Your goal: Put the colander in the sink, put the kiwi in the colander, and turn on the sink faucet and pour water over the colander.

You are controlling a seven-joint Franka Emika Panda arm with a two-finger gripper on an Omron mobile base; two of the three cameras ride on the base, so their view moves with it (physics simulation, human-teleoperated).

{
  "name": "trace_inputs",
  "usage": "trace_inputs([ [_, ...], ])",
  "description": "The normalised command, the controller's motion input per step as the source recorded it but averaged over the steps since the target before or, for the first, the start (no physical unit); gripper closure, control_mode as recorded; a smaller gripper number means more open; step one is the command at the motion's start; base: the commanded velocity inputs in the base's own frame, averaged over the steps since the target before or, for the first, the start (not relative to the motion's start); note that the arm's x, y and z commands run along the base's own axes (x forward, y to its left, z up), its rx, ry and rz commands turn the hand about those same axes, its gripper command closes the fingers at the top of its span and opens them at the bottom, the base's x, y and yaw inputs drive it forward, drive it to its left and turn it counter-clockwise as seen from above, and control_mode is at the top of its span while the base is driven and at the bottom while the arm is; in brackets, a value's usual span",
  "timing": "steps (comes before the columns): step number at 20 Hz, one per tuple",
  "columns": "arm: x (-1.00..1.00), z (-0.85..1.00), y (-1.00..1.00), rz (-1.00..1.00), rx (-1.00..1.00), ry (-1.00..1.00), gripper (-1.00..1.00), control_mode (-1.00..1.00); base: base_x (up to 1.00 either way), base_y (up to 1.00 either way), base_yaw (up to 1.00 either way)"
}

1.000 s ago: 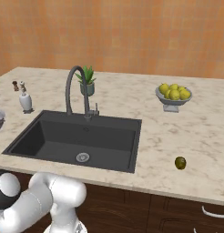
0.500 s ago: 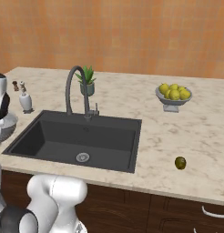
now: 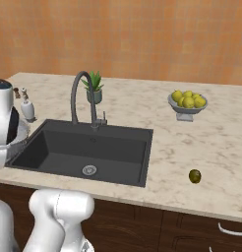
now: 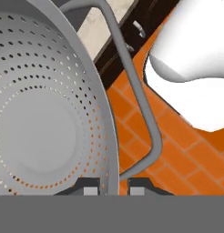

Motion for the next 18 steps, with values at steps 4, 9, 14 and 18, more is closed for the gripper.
trace_inputs([
  [4, -0.26, 0.41, -0.73, -0.1, 0.0, 0.0, 1.0, -1.0, 0.0, 0.0, 0.0],
  [9, -0.26, 0.33, -0.84, -0.15, 0.0, 0.0, 1.0, -1.0, 0.0, 0.0, 0.0],
  [14, -0.27, 0.29, -0.89, -0.13, 0.0, 0.0, 1.0, -1.0, 0.0, 0.0, 0.0],
  [18, -0.22, 0.21, -0.91, -0.09, 0.0, 0.0, 1.0, -1.0, 0.0, 0.0, 0.0],
])
